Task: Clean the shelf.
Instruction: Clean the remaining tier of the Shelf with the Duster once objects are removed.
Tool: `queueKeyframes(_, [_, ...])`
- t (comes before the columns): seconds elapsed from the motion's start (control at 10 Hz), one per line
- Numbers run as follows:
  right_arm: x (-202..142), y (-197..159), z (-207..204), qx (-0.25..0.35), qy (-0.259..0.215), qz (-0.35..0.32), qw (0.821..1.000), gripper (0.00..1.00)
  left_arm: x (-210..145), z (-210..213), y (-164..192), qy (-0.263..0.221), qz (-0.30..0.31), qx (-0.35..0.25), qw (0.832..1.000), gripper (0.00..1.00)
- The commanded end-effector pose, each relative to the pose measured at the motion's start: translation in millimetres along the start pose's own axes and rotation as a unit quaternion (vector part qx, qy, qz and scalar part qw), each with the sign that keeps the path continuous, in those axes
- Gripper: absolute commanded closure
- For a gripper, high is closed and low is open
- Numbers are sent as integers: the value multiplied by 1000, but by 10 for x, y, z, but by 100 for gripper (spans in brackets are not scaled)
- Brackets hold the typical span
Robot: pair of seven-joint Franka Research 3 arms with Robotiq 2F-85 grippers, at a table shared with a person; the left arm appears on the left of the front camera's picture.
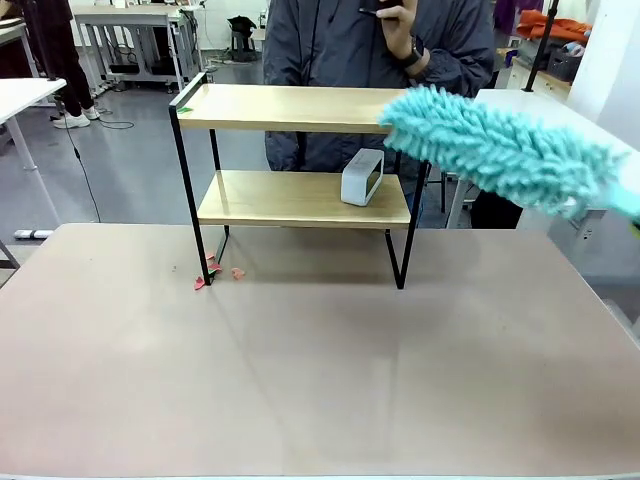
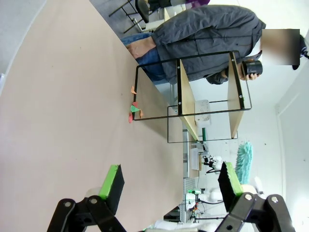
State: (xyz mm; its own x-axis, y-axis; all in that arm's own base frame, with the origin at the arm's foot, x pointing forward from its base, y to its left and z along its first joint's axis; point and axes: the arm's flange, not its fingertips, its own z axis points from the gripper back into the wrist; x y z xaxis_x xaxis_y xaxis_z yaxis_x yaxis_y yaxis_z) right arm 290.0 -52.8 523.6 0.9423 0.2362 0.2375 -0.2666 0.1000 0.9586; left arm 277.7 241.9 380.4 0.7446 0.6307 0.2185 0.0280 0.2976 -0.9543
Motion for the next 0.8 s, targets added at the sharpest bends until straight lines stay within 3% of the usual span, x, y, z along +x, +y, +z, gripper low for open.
queueKeyframes(0.0, [324,484,-510,-67,-16,10,998,88,-47,-31,-5,-6,-10,-12,1000,0])
queueKeyframes(0.4, [1113,965,-1720,-216,-56,-7,975,88,-47,-31,-5,-6,-10,-12,1000,0])
queueKeyframes(0.5, [1170,985,-1932,-263,-95,-15,960,88,-47,-31,-5,-6,-10,-12,1000,0])
queueKeyframes(0.6, [1062,1035,-1824,-272,-82,-9,959,88,-47,-31,-5,-6,-10,-12,1000,0])
queueKeyframes(0.7, [1081,981,-1820,-225,-59,21,972,88,-47,-31,-5,-6,-10,-12,1000,0])
